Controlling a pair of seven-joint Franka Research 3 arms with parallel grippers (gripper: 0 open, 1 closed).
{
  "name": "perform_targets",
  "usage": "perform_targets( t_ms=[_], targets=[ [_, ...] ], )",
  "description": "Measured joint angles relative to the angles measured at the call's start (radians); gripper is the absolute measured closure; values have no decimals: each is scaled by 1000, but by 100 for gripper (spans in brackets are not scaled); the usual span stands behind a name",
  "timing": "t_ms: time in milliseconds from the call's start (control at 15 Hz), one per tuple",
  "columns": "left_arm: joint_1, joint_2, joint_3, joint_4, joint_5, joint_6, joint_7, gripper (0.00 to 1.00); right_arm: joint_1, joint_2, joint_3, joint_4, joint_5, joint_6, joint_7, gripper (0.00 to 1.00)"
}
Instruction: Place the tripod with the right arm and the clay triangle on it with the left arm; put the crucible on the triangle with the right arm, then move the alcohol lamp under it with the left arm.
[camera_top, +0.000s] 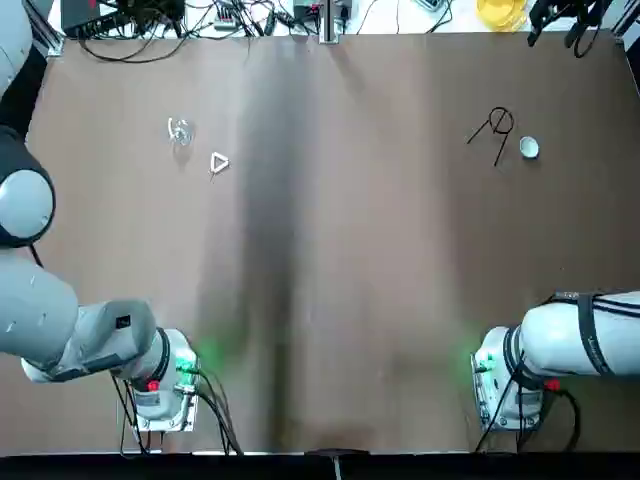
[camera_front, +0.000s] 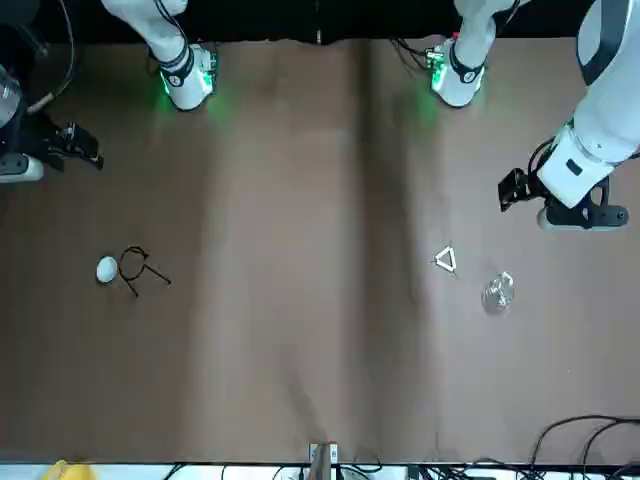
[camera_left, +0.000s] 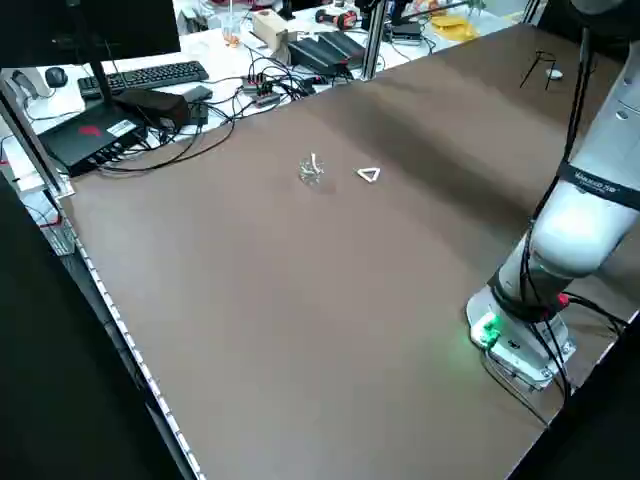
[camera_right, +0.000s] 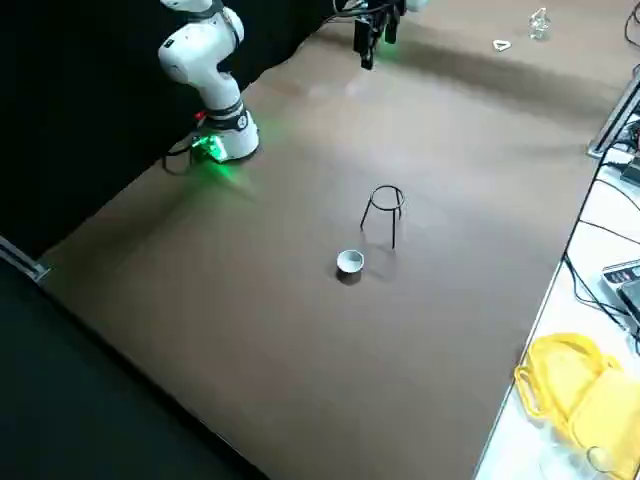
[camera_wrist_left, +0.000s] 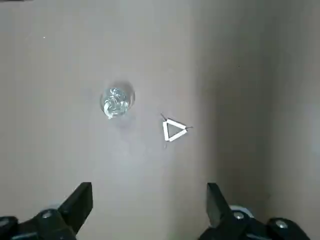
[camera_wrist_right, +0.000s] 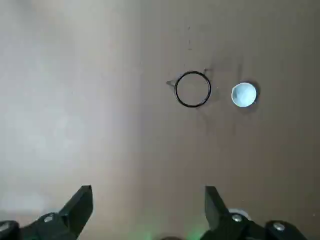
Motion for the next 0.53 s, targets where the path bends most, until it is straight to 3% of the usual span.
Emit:
perform_targets(
  t_ms=[533],
  targets=[
    [8, 0, 3, 7, 0, 0, -7, 0, -9, 4, -1, -24, 0, 28, 4, 4]
  ],
)
